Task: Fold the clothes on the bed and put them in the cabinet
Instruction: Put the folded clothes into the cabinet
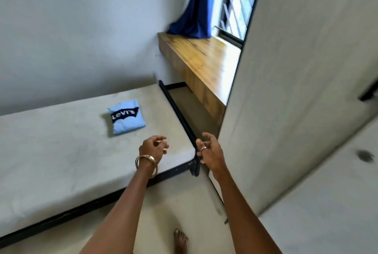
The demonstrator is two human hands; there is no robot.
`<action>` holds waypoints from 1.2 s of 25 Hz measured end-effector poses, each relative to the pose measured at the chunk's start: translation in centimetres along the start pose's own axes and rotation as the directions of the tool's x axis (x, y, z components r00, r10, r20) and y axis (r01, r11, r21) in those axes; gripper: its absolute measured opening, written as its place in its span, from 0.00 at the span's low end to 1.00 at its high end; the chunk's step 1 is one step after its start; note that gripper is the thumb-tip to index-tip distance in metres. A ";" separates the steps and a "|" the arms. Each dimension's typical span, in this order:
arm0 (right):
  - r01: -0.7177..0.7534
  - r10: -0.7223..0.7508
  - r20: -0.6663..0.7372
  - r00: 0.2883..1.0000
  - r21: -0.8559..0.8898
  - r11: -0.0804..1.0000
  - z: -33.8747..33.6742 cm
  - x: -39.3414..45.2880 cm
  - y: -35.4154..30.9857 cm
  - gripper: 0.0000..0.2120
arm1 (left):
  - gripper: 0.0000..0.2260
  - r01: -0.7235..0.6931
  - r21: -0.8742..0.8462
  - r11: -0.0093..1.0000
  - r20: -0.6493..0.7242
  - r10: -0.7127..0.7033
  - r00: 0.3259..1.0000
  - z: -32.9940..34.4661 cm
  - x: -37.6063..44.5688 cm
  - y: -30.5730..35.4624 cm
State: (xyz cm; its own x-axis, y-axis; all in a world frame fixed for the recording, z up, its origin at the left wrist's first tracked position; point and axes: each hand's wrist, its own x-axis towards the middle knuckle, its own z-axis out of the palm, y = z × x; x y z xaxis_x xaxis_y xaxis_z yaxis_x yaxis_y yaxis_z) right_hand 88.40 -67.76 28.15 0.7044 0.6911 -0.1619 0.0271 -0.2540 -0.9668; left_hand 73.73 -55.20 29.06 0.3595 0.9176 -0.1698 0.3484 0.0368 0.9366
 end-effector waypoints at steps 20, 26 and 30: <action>-0.122 0.289 0.417 0.862 -0.381 0.916 27.7 40.5 -1.5 0.19 | 0.16 0.494 0.226 0.840 -0.232 -0.446 0.864 -16.1 40.0 -9.3; -0.258 0.509 0.377 0.774 -0.547 0.797 39.5 54.0 4.5 0.18 | 0.26 0.593 0.353 0.723 -0.135 -0.588 0.797 -18.7 56.3 -17.5; -0.266 0.568 0.359 0.741 -0.620 0.738 46.5 61.4 9.3 0.24 | 0.25 0.662 0.226 0.715 -0.182 -0.636 0.750 -18.4 65.7 -24.0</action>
State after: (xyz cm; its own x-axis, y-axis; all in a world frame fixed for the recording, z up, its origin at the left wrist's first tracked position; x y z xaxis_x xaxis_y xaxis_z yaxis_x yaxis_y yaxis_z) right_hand 98.90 3.81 -0.01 0.2825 0.6102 -0.7402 0.2729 -0.7908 -0.5478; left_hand 73.08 11.54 1.11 -0.1098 0.7367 -0.6673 0.6825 0.5440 0.4882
